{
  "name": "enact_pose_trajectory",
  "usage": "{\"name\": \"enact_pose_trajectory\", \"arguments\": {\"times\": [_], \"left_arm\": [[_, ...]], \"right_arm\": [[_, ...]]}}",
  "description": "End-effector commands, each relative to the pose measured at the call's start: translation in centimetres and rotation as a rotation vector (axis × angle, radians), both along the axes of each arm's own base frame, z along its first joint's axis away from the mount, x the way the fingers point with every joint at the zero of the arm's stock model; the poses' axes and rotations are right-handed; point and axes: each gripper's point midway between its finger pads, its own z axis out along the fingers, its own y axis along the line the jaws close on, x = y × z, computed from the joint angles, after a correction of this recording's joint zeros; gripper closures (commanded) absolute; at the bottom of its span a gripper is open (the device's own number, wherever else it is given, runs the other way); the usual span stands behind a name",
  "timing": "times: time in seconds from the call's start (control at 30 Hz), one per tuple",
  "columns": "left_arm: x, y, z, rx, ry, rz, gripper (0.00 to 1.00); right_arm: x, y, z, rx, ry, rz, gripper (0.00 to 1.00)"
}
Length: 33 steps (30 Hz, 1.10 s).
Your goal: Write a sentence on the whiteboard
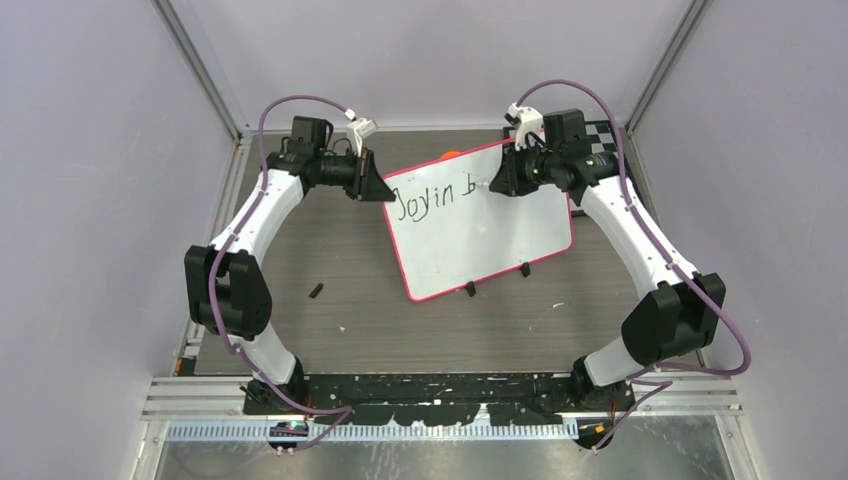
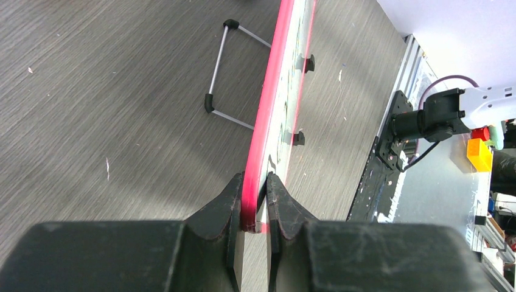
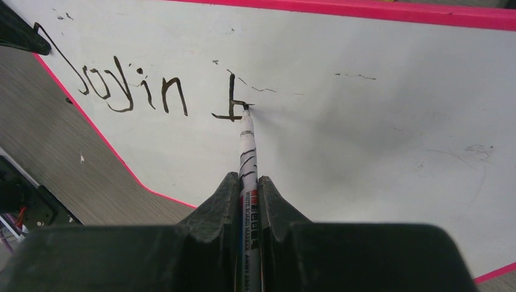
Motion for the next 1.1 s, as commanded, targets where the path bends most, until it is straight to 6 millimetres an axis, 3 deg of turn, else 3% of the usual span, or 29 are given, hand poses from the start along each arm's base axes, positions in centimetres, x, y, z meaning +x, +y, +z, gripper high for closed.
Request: {"name": "enact_pose_trajectory", "arguments": {"times": [0.0, 0.37, 0.63, 0.87, 1.07], "left_arm": [[0.1, -0.2, -1.3, 0.082, -0.055, -0.011, 1.00], [0.1, -0.3, -1.3, 0.078, -0.054, -0.011, 1.00], [0.0, -0.3, -1.2, 0.077, -0.057, -0.011, 1.00], [0.0, -0.3, -1.1, 0.077, -0.061, -0.011, 1.00], [0.0, -0.3, -1.2, 0.078, -0.058, -0.010, 1.00]], "right_arm": [[1.4, -0.6, 1.0, -0.038, -0.060, -0.026, 1.00], [2.1, -2.2, 1.6, -0.068, -0.085, -0.073, 1.00], [2.7, -1.3, 2.4, -0.035, -0.086, -0.063, 1.00], [1.7, 0.1, 1.3, -0.036, -0.060, -0.018, 1.00], [1.2, 0.0, 1.1, -0.043, -0.058, -0.007, 1.00]]}}
